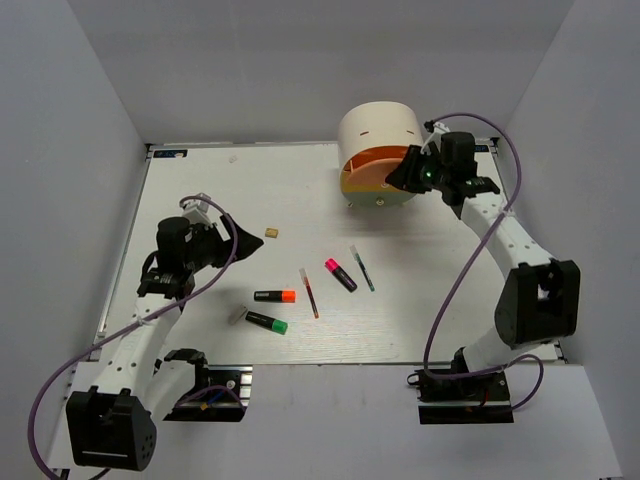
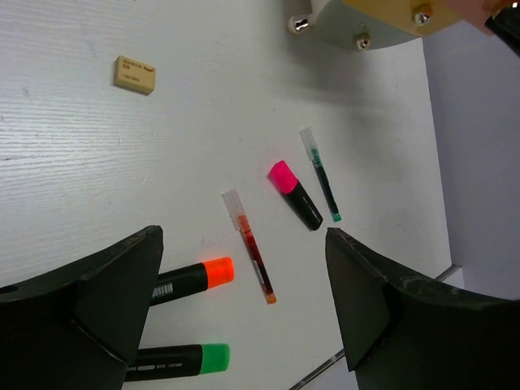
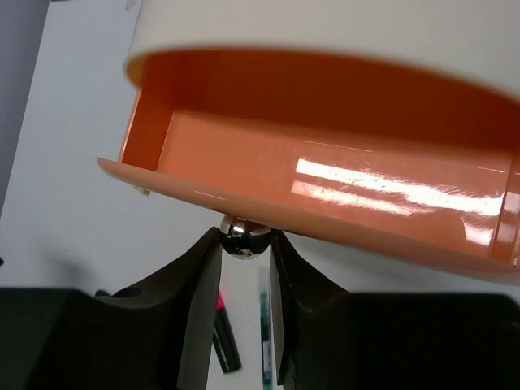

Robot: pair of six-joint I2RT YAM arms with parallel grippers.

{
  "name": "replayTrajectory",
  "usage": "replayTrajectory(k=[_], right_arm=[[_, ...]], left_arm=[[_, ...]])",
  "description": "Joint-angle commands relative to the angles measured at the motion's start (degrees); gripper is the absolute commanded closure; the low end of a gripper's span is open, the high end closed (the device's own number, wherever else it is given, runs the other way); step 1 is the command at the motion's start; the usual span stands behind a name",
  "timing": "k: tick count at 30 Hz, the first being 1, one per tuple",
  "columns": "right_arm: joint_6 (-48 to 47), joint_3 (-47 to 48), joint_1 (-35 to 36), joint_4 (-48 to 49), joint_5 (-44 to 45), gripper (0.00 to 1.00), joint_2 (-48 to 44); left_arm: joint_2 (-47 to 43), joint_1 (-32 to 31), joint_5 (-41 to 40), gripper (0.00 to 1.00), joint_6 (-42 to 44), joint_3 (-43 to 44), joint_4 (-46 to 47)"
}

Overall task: Sort the stationery into containers
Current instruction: Open the drawer in the storage box, then pick up the stationery from the center of the board.

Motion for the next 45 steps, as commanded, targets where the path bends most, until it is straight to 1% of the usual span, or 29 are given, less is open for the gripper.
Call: replayTrajectory(k=[1,5,6,7,10,11,13,14,16,20,24,26,27,28,29,30,32,38,40,44,45], right_arm=[[-2.7,-5.76,-0.17,-0.11,-3.0,1.0,-7.9],[-4.56,-10.87,0.0,0.42,-4.14,1.0,-14.32],[-5.0,-11.57,0.01,0.33,-4.76,0.99,-15.03],[-5.44,-13.32,0.01,0.42,-4.85,0.98,-16.95],[-6.32,-15.35,-0.08,2.08,-4.85,0.85,-17.93],[-6.49,-15.27,0.01,2.44,-4.68,0.7,-17.59],[-6.67,-14.4,-0.17,2.44,-5.11,0.57,-16.71],[-7.02,-13.96,-0.17,2.18,-5.55,0.48,-16.1],[-7.02,-14.04,-0.17,1.91,-5.9,0.45,-15.83],[-7.81,-17.02,-0.08,4.19,-5.56,0.44,-16.53],[-7.64,-16.59,-0.34,5.78,-4.94,0.42,-15.92],[-8.07,-16.33,-0.52,5.78,-5.72,0.42,-16.09],[-8.6,-16.41,-0.17,5.0,-6.08,0.4,-16.18],[-9.04,-16.5,-0.08,4.64,-6.34,0.4,-16.7],[-9.31,-16.68,0.01,4.46,-6.69,0.38,-16.97],[-9.74,-17.46,-0.08,4.29,-7.57,0.38,-17.23],[-10.8,-18.08,-0.34,4.2,-7.75,0.33,-18.37],[-12.38,-19.84,-0.17,4.73,-8.1,0.32,-20.92],[-13.52,-20.45,-0.17,4.9,-8.28,0.32,-21.62],[-16.15,-21.95,-0.35,4.72,-9.07,0.32,-24.78],[-16.34,-22.73,-0.35,4.72,-9.16,0.32,-25.31]], left_arm=[[1.37,-0.17,2.81,0.09,-0.9,1.3,3.63],[5.32,-0.17,2.28,0.09,-3.44,1.3,5.21],[6.38,-0.17,1.76,0.09,-4.06,1.3,5.21],[7.52,-0.17,1.75,0.09,-4.59,1.3,6.78],[13.49,-0.17,1.75,0.1,-6.35,2.35,9.42],[15.08,-0.17,1.75,0.1,-6.96,2.35,9.43],[20.16,-0.7,1.75,0.1,-8.19,4.37,9.95],[21.67,-0.7,1.23,0.12,-8.2,5.16,9.96],[24.31,-0.7,-0.09,0.12,-9.33,7.79,9.96],[29.75,-1.75,-2.37,0.12,-10.57,11.49,8.56],[32.22,-2.45,-2.38,0.12,-12.41,12.81,9.08],[33.63,-2.98,-3.51,0.12,-13.63,13.42,9.08],[34.24,-2.98,-4.56,0.12,-13.65,13.43,8.56],[34.86,-3.5,-5.18,0.12,-14.52,14.12,7.94],[36.35,-3.51,-5.97,0.12,-15.05,15.35,7.24],[37.23,-4.12,-7.02,0.13,-15.05,15.97,5.93],[38.9,-4.73,-8.7,0.15,-15.67,18.24,3.9],[45.23,-7.46,-15.2,0.15,-17.86,24.32,-2.52],[46.9,-8.17,-17.57,0.16,-19.09,27.2,-4.7],[51.99,-10.18,-22.22,0.28,-21.9,32.84,-9.45],[53.75,-10.71,-23.2,0.33,-23.13,33.89,-10.51]])
